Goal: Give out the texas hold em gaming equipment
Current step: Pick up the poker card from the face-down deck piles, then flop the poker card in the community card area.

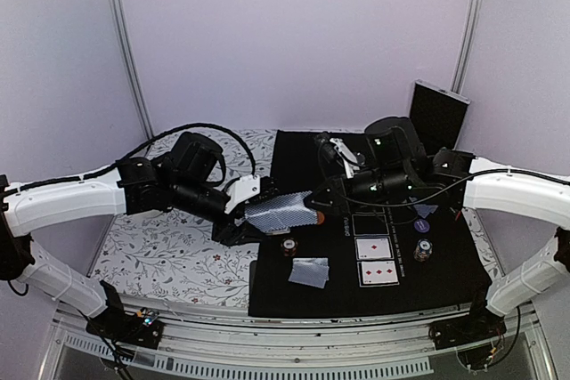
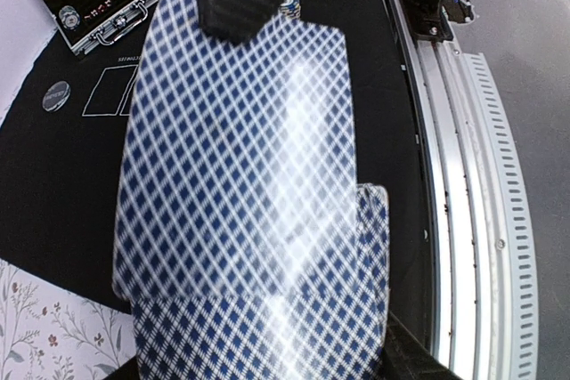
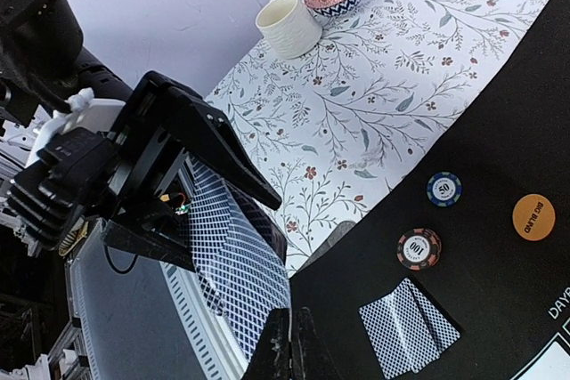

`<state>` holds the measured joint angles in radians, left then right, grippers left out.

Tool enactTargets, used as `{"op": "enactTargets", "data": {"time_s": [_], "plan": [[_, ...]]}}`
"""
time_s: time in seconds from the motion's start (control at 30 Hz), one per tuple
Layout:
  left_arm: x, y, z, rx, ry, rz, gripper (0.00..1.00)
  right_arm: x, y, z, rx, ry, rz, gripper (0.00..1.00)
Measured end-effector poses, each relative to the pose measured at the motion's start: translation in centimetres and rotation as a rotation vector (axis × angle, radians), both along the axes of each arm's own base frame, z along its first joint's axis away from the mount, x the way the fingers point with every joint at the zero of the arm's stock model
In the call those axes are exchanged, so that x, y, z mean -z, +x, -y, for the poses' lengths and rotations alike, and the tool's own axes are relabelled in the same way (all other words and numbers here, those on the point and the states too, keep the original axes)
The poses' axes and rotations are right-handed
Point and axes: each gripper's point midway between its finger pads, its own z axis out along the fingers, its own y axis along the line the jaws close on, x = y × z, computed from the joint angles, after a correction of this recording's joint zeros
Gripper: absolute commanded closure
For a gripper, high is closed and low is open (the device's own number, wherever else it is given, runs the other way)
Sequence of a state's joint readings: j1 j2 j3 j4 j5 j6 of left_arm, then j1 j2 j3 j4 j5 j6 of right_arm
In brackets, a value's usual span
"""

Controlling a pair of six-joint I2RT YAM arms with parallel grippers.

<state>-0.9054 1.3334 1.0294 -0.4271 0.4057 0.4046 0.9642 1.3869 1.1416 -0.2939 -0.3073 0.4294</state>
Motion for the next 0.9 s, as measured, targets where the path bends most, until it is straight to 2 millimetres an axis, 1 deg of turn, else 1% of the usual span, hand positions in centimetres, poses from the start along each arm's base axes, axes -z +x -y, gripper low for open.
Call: {"op": "enactTargets", "data": {"time_s": [0.07,0.13,0.23,0.33,0.4,0.43,0.47,0.53,0.57,0.63,0.67,0.77,0.8,0.83,0.9], "plan": [[0.0,0.0,0.0,0.000,0.000,0.000,0.43,-0.7,-0.2,0.6,0.011,0.002,0.010,0.98],[0.0,0.0,0.0,0.000,0.000,0.000,0.42,-1.9,-0.3,1.2,0.022,0.015,0.027,0.97],[0.0,0.0,0.0,0.000,0.000,0.000,0.42,-4.6,-0.5,2.5,0.054,0.055,0.076,0.98],[0.0,0.0,0.0,0.000,0.000,0.001,0.42,-6.8,-0.1,4.8,0.132,0.070,0.125,0.98],[0.0,0.0,0.0,0.002,0.000,0.002,0.42,-7.8,1.0,7.2,0.232,0.059,0.135,0.98],[0.0,0.0,0.0,0.002,0.000,0.002,0.42,-7.7,1.9,8.3,0.284,0.041,0.131,0.98],[0.0,0.0,0.0,0.002,0.000,0.002,0.42,-7.3,3.0,9.8,0.357,0.011,0.119,0.98],[0.0,0.0,0.0,0.002,0.000,0.003,0.42,-5.4,5.2,12.5,0.493,-0.084,0.074,0.98],[0.0,0.0,0.0,0.002,0.000,0.003,0.42,-3.6,6.4,13.9,0.567,-0.166,0.038,0.98],[0.0,0.0,0.0,0.002,0.000,0.003,0.42,-0.5,7.8,15.7,0.660,-0.302,-0.022,0.98],[0.0,0.0,0.0,0.002,0.000,0.003,0.42,1.8,8.5,16.8,0.713,-0.412,-0.062,0.98],[0.0,0.0,0.0,0.002,0.000,0.003,0.42,6.7,9.3,18.9,0.799,-0.666,-0.146,0.98],[0.0,0.0,0.0,0.002,0.000,0.003,0.42,8.0,9.5,19.6,0.825,-0.751,-0.167,0.98],[0.0,0.0,0.0,0.002,0.000,0.003,0.42,9.2,9.6,20.3,0.846,-0.830,-0.183,0.98],[0.0,0.0,0.0,0.003,-0.001,0.003,0.42,10.7,9.8,21.3,0.880,-0.953,-0.198,0.98]]}}
